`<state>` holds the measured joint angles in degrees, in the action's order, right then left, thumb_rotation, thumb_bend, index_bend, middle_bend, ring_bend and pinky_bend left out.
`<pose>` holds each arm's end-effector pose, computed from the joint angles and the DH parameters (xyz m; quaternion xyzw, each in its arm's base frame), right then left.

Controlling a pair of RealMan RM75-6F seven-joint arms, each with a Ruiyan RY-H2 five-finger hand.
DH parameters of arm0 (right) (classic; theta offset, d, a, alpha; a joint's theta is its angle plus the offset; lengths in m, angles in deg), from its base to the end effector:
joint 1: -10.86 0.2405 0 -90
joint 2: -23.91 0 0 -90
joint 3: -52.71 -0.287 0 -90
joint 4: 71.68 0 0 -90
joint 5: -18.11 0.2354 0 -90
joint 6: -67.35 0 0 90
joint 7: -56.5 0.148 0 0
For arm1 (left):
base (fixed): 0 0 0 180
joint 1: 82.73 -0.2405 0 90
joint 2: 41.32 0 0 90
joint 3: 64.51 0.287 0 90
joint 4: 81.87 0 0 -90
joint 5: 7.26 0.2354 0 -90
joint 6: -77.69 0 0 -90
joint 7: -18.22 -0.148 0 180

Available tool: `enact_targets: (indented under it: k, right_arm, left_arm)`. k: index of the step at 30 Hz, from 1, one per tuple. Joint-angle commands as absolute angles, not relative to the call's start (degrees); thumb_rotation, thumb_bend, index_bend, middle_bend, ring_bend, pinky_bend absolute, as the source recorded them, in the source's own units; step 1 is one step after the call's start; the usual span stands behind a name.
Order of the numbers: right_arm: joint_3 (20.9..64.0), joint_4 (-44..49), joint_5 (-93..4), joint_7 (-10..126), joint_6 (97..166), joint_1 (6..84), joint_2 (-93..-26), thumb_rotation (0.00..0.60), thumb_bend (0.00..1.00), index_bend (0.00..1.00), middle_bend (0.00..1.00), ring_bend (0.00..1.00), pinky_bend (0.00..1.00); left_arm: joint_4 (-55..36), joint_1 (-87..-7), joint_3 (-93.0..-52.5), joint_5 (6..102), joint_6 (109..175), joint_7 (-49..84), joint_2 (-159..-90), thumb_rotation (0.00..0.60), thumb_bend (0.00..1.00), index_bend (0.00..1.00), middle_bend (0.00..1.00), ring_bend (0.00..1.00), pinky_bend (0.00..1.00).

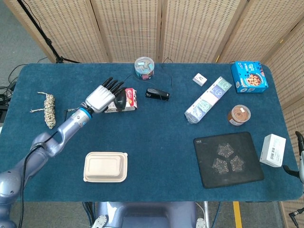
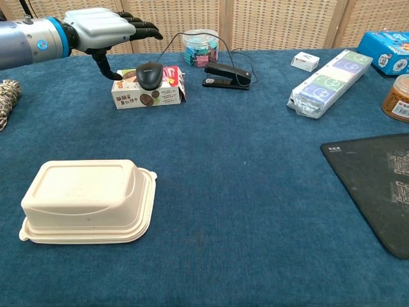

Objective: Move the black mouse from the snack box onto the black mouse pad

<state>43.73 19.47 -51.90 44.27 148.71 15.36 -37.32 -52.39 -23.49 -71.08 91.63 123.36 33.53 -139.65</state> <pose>-0.3884 -0.2073 0.1951 0.5408 -0.3624 0.2690 0.7098 -0.1709 0.5308 -0.0087 -0.8361 -0.1321 -0.3039 0.4373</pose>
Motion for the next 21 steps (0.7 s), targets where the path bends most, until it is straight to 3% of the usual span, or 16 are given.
enact_targets:
  k: [1,14,21]
  right_arm:
    - [43.63,19.19,-51.46,44.12,148.53,15.42,-37.49,0.600,0.00,0.00,0.00,0.00,0.00]
    - [42.99,17.72,-49.23,44.33,147.87,15.45,-37.73,0.600,0.00,0.00,0.00,0.00,0.00]
    - [42.90,17.48,-48.99,44.71,147.71,15.45,-37.66,0.600,0.00,0.00,0.00,0.00,0.00]
  left_arm:
    - [-59.13,-20.29,-69.06,91.32,120.92,36.99,-144.59,0.600,0.24,0.00,0.00,0.00,0.00]
    - [-69.14,-16.97,-65.13,90.59,117.23,41.92,-151.49,0.600,0.24,0.01,0.00,0.00,0.04]
    - [-70.78,-16.85,-63.80,90.20,118.23,42.19,-151.93,0.600,0.26,0.25,0.13,0.12,0.23]
